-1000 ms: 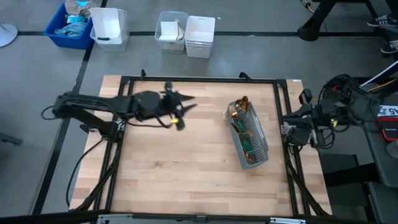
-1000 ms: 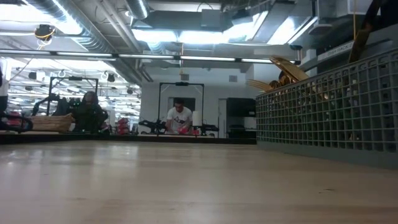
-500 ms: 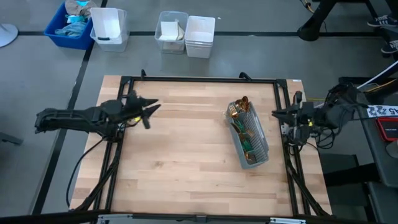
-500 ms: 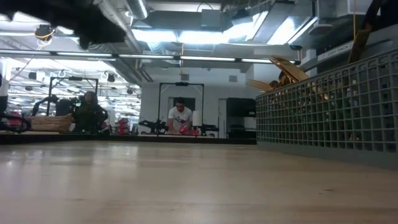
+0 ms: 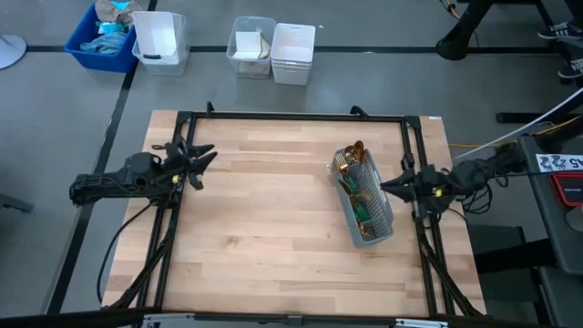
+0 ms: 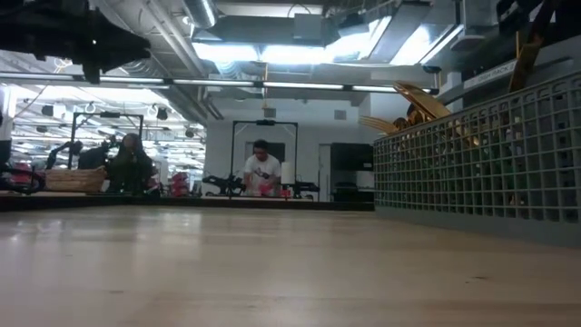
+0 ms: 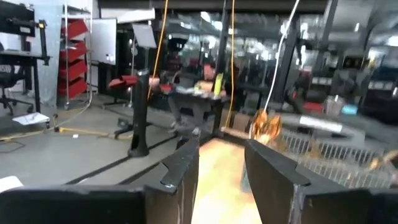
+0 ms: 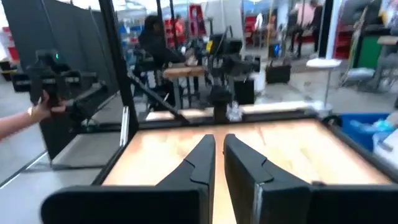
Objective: Sort silverware
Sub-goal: Return to home position
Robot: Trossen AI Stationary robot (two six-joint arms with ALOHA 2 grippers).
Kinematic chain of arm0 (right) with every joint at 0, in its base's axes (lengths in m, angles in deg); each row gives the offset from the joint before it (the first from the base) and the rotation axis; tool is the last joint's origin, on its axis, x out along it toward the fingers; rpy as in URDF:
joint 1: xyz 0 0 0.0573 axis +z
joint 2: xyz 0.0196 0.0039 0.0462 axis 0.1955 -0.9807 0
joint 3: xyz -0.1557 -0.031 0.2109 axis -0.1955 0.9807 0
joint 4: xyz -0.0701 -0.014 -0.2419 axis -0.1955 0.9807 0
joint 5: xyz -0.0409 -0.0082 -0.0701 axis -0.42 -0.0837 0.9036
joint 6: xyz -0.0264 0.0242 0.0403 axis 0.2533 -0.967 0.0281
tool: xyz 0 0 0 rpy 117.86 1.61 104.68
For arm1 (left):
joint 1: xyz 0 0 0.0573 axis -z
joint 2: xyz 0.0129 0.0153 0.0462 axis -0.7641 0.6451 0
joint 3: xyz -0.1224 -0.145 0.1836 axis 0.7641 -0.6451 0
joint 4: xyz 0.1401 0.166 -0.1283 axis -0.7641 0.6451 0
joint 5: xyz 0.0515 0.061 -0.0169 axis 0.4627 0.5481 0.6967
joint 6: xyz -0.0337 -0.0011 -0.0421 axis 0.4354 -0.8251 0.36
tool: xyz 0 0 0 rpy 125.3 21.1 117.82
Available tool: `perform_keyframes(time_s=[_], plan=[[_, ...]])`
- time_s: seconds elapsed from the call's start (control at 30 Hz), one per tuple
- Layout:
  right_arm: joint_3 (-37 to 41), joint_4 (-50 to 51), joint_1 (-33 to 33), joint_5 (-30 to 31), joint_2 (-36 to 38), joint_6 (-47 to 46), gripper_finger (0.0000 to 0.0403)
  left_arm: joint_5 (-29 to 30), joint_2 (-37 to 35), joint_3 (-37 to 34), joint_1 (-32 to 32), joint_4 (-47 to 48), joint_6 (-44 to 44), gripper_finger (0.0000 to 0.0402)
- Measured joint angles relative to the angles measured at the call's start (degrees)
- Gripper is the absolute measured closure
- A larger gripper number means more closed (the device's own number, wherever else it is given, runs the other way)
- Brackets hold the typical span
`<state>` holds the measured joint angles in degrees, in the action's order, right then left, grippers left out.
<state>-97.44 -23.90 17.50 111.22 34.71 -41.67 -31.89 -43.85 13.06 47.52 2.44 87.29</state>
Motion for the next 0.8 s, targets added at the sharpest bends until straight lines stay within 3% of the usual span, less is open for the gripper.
perform_keyframes(time_s=[0.43, 0.6, 0.8], plan=[[7.5, -4.5, -25.2, -26.2, 0.0, -5.9, 0.0366, -0.1, 0.2, -0.2, 0.0, 5.0, -0.8, 0.0278], [7.5, -3.0, -30.5, -26.7, 4.5, -6.7, 0.0366, -0.1, 0.1, -0.2, 0.0, 7.0, -0.7, 0.0278], [7.5, 6.4, -31.4, -27.3, 14.6, -6.8, 0.0366, 0.0, 0.0, -0.2, 0.0, 7.8, -1.2, 0.0278]])
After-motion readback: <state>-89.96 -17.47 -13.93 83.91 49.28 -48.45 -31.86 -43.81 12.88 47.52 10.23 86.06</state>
